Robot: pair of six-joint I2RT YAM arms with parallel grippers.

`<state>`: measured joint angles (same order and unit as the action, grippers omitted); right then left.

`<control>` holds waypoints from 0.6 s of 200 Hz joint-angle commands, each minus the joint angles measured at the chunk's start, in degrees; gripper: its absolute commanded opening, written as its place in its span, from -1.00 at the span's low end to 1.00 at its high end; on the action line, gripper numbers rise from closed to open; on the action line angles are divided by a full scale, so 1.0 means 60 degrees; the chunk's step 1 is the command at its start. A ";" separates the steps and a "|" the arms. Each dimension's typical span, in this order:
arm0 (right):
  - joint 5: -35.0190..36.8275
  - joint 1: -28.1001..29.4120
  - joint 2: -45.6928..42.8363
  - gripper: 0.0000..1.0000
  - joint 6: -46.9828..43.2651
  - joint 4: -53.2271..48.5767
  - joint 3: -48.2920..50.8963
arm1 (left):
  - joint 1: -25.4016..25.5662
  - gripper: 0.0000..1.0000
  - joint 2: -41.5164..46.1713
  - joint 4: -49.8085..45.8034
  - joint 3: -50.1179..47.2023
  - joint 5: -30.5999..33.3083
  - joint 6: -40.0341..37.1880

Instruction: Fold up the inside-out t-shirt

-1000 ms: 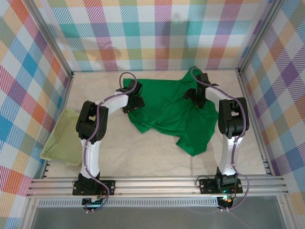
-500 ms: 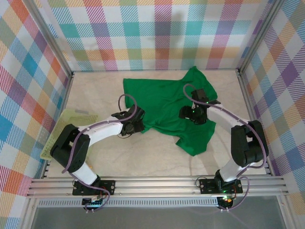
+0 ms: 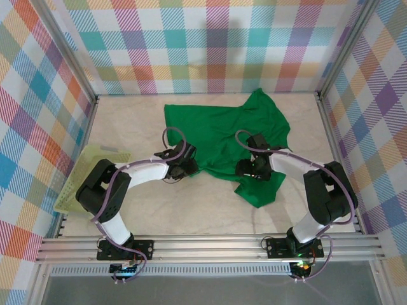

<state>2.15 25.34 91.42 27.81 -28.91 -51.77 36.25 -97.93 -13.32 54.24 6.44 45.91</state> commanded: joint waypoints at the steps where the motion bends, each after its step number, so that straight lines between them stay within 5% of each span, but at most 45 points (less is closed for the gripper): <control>1: 0.0737 0.0213 -0.0266 0.70 0.0386 -0.0870 0.0069 | 0.0009 -0.22 -0.0276 0.0052 0.0332 0.0007 -0.0215; 25: 0.0957 0.0375 -0.0233 0.68 0.0642 -0.1303 0.0153 | 0.0008 -0.60 -0.0351 -0.0110 0.0552 0.0114 -0.0487; 50: 0.0623 0.0609 0.0072 0.43 0.0780 -0.1061 0.0240 | 0.0008 -0.82 -0.0181 -0.0302 0.0685 0.0352 -0.0788; 70: 0.0791 0.0603 0.0306 0.14 0.0933 -0.0957 0.0198 | -0.0032 -0.89 0.0205 -0.0358 0.0660 0.0707 -0.1092; 101: 0.2071 0.0242 0.0065 -0.77 0.1127 -0.1241 0.0157 | -0.0429 -0.93 0.1295 -0.0012 -0.0146 0.0710 -0.1468; 120: 0.2163 -0.0427 -0.0207 -1.00 0.0962 -0.1158 0.0132 | -0.0778 -0.94 0.1955 0.0505 -0.0801 0.0452 -0.1663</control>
<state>10.55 26.94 92.49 33.54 -34.37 -51.03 34.44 -91.70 -12.78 53.58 8.80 38.89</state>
